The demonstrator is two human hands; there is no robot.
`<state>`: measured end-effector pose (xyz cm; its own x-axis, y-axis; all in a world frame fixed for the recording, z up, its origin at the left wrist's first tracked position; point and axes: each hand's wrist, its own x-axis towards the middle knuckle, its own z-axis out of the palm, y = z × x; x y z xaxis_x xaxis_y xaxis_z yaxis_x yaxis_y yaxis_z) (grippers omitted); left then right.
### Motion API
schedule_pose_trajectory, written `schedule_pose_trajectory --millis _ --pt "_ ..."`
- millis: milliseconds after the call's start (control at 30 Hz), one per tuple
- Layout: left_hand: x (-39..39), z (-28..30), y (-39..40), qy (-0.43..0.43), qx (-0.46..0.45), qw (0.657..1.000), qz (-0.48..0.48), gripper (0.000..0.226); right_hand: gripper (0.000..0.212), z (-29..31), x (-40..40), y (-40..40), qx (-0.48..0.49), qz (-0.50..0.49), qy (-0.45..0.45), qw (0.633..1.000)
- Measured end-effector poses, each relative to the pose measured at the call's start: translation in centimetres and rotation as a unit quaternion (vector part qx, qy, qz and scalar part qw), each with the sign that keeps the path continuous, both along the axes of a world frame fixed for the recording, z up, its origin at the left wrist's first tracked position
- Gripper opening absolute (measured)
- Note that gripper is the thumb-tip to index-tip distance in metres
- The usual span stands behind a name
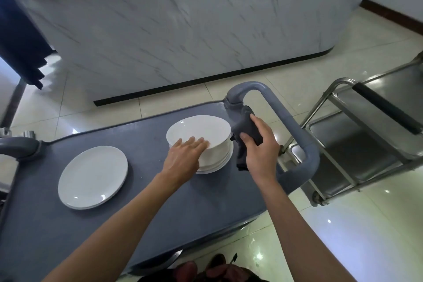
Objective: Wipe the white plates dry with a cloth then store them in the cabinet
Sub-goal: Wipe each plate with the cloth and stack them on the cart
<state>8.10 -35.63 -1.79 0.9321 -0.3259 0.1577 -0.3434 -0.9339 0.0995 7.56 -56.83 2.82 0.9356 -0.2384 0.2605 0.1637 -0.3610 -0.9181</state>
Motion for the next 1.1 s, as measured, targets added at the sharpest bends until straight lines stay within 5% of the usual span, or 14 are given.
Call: schedule_pose_trajectory --millis 267,767,900,1100 --pt "-0.7 -3.6 -0.6 0.076 0.080 0.992 -0.052 0.066 0.050 -0.8 -0.1 -0.4 -0.018 -0.004 0.003 1.000" --pt "-1.4 -5.0 -0.8 0.130 0.071 0.988 -0.049 0.058 0.052 -1.3 -0.4 -0.5 -0.063 0.009 -0.020 0.998" --pt "-1.2 -4.9 -0.3 0.063 0.021 0.996 -0.066 0.030 0.052 -1.5 -0.8 0.1 -0.070 0.017 -0.011 0.997" --pt "-1.5 -3.1 1.6 0.043 -0.017 0.999 -0.007 0.035 0.052 -0.9 -0.5 1.9 -0.080 0.048 -0.021 0.995"
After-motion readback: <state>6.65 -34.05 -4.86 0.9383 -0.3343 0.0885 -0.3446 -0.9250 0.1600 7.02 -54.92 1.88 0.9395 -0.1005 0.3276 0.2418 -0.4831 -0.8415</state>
